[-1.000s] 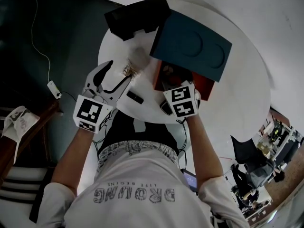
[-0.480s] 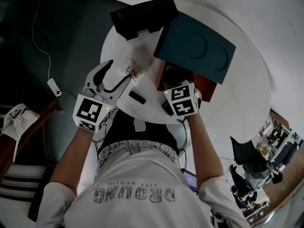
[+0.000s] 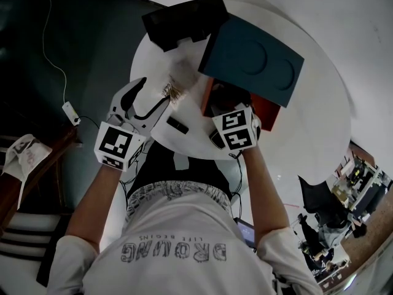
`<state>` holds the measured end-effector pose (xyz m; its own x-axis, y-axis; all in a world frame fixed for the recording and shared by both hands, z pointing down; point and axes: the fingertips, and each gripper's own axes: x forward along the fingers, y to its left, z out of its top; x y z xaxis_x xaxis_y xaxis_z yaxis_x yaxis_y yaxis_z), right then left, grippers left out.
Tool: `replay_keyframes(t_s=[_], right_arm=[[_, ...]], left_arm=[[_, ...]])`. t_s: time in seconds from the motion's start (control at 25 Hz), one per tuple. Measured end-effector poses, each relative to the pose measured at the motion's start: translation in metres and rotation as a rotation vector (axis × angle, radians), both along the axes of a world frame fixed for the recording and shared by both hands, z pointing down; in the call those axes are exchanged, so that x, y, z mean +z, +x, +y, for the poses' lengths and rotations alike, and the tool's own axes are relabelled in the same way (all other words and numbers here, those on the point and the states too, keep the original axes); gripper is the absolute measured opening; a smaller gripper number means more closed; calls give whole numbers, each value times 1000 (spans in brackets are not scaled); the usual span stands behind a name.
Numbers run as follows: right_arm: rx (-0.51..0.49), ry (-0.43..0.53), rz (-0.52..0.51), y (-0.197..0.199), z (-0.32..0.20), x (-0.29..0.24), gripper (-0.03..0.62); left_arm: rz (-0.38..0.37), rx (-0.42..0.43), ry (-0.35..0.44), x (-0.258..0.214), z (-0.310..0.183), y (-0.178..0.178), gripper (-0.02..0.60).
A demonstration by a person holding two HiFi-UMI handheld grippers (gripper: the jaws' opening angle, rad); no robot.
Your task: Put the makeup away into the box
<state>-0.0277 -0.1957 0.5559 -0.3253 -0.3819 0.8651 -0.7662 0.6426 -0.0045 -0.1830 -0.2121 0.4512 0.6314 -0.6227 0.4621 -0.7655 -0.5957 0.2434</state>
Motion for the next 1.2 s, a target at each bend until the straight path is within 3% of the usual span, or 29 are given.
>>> replay_keyframes(t_s=[0.8, 1.2], right_arm=[[53, 88, -31, 6, 28, -35, 249], [99, 118, -38, 12, 51, -49, 244]], left_arm=[[-12, 25, 28, -11, 44, 2, 296], [-26, 82, 16, -2, 76, 5, 296]])
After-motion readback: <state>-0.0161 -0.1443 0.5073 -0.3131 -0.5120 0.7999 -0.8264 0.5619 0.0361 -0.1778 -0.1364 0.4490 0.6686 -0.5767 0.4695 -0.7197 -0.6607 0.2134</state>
